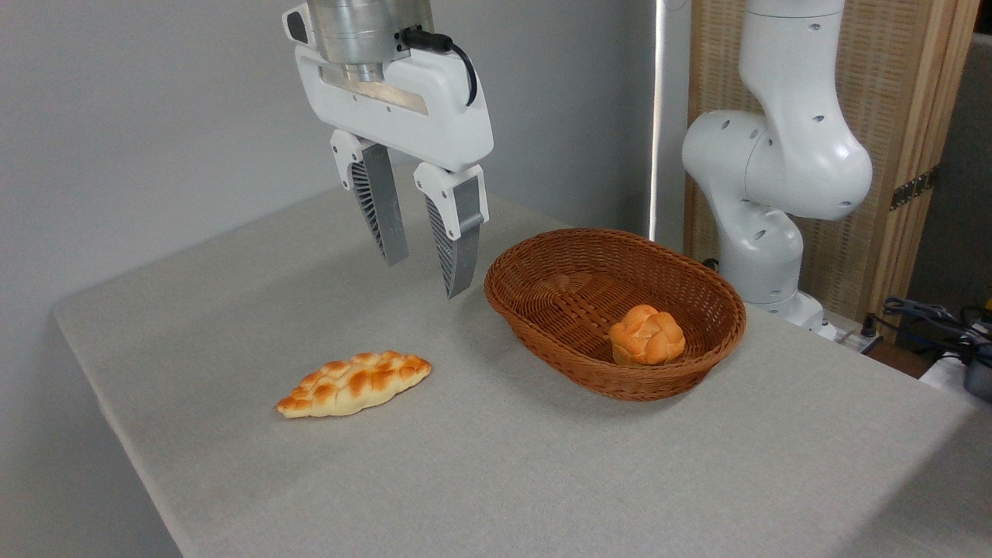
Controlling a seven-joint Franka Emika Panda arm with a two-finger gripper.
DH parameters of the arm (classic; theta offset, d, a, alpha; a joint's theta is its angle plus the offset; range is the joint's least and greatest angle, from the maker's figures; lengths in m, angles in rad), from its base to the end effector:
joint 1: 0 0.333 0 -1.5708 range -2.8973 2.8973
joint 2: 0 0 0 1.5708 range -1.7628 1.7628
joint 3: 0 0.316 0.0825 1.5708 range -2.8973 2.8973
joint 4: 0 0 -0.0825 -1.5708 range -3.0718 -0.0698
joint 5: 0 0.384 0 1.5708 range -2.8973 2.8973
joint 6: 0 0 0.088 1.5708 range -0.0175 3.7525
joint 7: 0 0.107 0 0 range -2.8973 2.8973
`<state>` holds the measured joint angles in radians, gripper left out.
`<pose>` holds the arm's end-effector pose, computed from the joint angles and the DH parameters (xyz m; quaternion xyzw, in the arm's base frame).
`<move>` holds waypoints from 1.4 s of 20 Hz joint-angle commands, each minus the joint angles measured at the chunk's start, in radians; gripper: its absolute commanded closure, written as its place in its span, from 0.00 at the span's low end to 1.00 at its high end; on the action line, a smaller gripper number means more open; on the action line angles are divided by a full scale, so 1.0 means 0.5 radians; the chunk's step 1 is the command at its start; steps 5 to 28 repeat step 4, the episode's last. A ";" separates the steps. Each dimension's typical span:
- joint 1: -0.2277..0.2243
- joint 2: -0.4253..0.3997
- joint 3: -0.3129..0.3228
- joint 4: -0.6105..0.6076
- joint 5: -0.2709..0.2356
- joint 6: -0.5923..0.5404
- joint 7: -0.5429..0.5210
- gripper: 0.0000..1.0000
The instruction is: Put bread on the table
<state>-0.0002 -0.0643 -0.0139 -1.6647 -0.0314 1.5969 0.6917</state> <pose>0.5358 -0.0111 0.6175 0.9384 -0.3452 0.0034 0.0150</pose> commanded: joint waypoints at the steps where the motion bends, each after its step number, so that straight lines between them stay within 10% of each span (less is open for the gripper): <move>1: 0.022 0.024 -0.006 0.050 0.026 -0.019 0.000 0.00; 28: 0.022 0.021 -0.003 0.050 0.026 -0.019 0.000 0.00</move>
